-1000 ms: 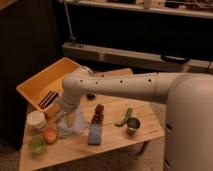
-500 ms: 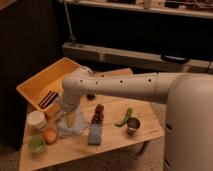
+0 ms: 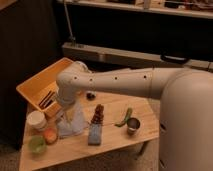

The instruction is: Place eraser in plastic cup

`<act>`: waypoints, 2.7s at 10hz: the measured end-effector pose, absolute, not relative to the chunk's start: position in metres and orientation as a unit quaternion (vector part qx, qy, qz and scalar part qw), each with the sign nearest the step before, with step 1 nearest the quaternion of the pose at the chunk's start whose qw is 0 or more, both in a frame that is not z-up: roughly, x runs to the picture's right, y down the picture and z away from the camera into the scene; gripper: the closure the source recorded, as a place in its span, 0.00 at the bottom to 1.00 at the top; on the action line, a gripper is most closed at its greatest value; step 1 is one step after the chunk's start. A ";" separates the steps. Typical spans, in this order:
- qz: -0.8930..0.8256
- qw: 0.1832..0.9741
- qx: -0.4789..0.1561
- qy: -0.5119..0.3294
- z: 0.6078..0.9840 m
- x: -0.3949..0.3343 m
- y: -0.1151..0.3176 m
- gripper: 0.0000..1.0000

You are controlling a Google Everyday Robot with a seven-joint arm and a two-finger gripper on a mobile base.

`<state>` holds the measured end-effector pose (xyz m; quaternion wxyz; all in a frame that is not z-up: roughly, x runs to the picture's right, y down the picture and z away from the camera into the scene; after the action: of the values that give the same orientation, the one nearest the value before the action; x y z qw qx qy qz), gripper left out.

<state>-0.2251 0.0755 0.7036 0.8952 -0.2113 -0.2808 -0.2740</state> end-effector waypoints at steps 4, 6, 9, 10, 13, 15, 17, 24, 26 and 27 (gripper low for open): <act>-0.320 0.902 -0.163 -0.239 0.701 -0.256 -0.033 0.20; -0.343 0.896 -0.145 -0.243 0.722 -0.283 -0.078 0.20; -0.362 0.888 -0.136 -0.250 0.767 -0.306 -0.102 0.20; -0.364 0.887 -0.137 -0.250 0.774 -0.309 -0.102 0.20; -0.364 0.887 -0.138 -0.251 0.775 -0.308 -0.101 0.20; -0.366 0.883 -0.147 -0.255 0.778 -0.312 -0.096 0.20; -0.371 0.875 -0.166 -0.264 0.795 -0.325 -0.070 0.20; -0.365 0.860 -0.230 -0.273 0.857 -0.345 0.013 0.20; -0.371 0.855 -0.237 -0.275 0.870 -0.355 0.022 0.20; -0.372 0.852 -0.241 -0.278 0.876 -0.358 0.027 0.20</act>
<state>-0.3582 0.0266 0.8759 0.8522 -0.2407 -0.2776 -0.3724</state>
